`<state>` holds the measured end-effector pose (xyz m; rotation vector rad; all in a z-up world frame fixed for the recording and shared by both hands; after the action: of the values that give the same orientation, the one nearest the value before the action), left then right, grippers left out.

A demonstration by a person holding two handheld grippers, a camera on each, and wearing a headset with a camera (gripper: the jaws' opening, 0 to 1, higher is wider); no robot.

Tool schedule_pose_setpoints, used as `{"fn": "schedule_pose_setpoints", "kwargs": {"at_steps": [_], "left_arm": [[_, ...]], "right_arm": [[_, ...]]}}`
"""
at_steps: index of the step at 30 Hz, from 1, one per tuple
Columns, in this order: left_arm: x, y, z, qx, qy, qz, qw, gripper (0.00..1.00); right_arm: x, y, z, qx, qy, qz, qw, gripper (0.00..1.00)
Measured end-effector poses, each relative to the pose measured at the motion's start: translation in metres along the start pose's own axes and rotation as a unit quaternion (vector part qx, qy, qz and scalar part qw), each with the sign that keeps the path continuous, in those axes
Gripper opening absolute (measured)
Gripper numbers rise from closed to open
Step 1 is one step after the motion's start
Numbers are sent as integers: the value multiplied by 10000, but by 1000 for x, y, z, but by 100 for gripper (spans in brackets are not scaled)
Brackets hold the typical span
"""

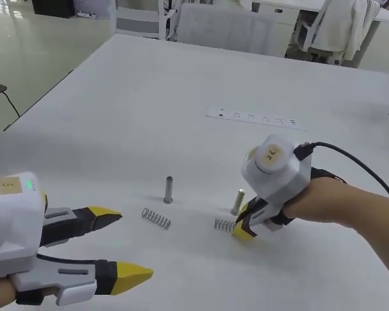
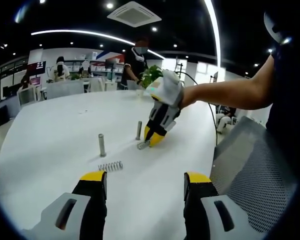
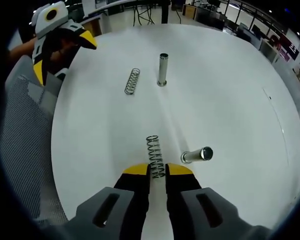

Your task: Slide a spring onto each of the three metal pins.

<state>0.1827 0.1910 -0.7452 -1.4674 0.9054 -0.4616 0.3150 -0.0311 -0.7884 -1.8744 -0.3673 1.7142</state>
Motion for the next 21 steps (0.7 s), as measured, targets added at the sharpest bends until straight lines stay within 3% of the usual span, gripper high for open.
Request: {"fn": "schedule_pose_setpoints", "kwargs": {"at_steps": [21], "left_arm": [[4, 0, -3, 19, 71, 7, 10000, 56]], "right_arm": [[-2, 0, 2, -10, 31, 8, 10000, 8]]}}
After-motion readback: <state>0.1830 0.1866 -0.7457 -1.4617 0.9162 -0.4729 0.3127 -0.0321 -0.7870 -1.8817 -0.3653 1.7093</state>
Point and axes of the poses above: the centre of the closed fingertips' face, and the gripper's own axes: x roughly forward along the fingers, z roughly to its left, y roughly out of its underside, the point moved 8 cm from there along -x, roughly backward along the fingers, and after that the axes turned 9 degrees about -z, right-handed, at the moved point
